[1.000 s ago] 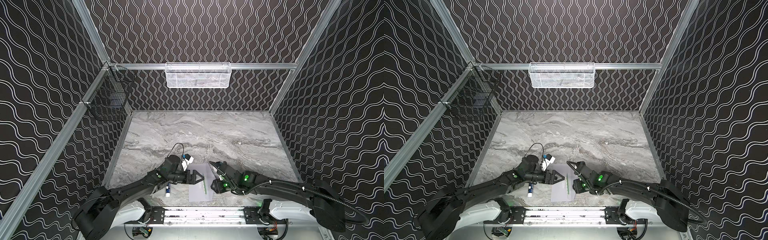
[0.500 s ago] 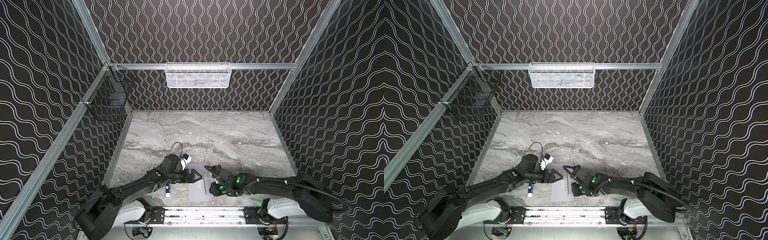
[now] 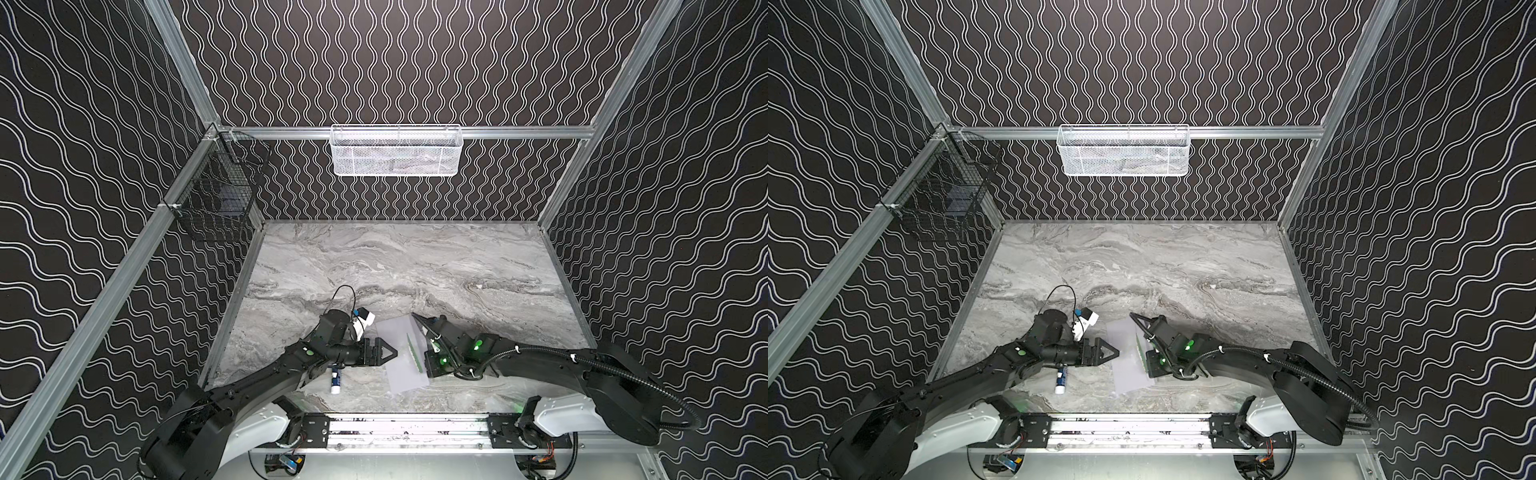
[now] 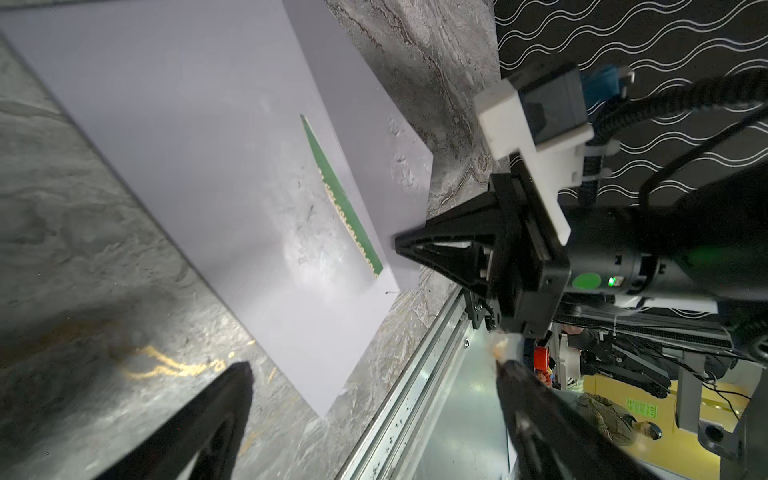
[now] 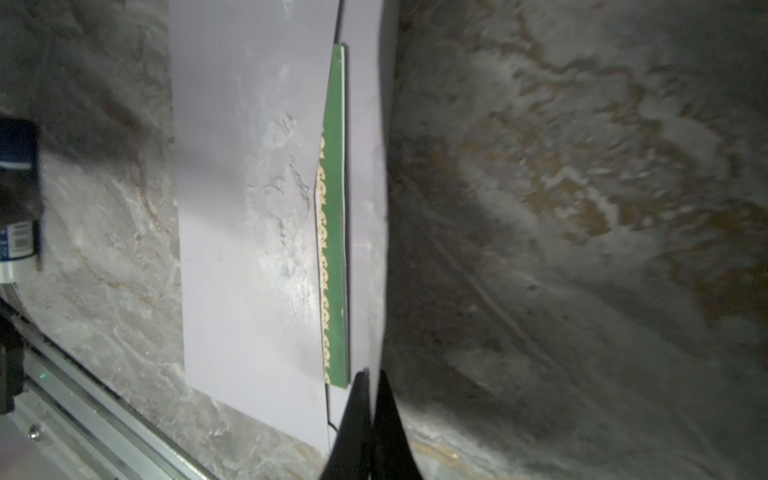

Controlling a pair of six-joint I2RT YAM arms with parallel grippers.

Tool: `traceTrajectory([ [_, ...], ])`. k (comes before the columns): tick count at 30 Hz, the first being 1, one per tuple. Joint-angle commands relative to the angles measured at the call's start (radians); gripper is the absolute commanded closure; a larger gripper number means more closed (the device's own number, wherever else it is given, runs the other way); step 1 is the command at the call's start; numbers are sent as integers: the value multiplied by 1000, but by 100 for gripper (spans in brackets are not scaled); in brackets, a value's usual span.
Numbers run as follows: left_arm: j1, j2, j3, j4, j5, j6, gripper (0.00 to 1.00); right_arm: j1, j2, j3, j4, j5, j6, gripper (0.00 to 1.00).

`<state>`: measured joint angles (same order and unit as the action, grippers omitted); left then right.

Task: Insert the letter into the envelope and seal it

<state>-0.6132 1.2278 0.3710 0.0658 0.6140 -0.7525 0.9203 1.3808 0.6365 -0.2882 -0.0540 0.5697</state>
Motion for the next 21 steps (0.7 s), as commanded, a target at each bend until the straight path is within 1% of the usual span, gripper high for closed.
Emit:
traceTrajectory([
  [1, 6, -10, 7, -18, 2, 35, 4, -50, 13, 27, -67, -86, -150, 100],
  [4, 13, -28, 10, -43, -12, 48, 4, -86, 41, 83, -132, -115, -267, 100],
  [6, 22, -37, 16, -62, -28, 62, 4, -89, 70, 122, -157, -104, -311, 100],
  [7, 29, -36, 25, -75, -35, 74, 4, -107, 87, 133, -150, -153, -343, 100],
  [11, 52, -16, 77, -134, -83, 108, 4, -131, 141, 181, -171, -178, -383, 99],
  [15, 90, 15, 108, -142, -118, 118, 5, -153, 191, 257, -232, -197, -432, 98],
  [21, 167, 91, 143, -126, -116, 163, 5, -162, 278, 354, -320, -168, -552, 92],
])
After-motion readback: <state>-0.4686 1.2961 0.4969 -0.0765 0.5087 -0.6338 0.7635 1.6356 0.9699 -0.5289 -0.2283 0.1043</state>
